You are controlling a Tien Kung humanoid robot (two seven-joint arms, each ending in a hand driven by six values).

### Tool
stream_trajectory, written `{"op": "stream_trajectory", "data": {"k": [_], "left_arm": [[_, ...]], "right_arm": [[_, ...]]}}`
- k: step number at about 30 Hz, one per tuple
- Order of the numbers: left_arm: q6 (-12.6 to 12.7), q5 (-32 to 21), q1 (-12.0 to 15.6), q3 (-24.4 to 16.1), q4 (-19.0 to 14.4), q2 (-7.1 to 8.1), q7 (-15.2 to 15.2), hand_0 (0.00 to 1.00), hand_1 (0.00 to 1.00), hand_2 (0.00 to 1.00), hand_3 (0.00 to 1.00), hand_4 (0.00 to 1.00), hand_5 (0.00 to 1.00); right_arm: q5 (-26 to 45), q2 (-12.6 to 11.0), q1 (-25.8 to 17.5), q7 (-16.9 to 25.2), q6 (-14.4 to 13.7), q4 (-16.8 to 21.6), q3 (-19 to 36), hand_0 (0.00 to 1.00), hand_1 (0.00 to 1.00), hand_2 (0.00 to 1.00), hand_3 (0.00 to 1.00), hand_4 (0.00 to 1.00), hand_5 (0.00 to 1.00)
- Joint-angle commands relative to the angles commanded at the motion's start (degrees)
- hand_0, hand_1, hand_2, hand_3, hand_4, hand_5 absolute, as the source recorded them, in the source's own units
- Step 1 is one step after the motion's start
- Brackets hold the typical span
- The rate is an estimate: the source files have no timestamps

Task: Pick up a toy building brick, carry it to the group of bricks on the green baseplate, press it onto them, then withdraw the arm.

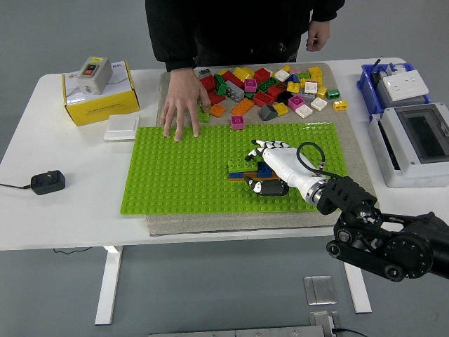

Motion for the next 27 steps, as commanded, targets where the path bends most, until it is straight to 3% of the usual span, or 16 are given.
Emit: {"op": "stream_trajectory", "data": {"k": [27], "left_arm": [[0.1,-1.8,0.2,1.7,0.0,-0.19,0.0,0.610,0.597,0.483,0.590,0.122,0.697]], "right_arm": [[-0.6,-0.3,-1.2,-0.1,-0.3,0.5,0.1,0.998,0.990,0.998,0.770,0.616,0.488]]}}
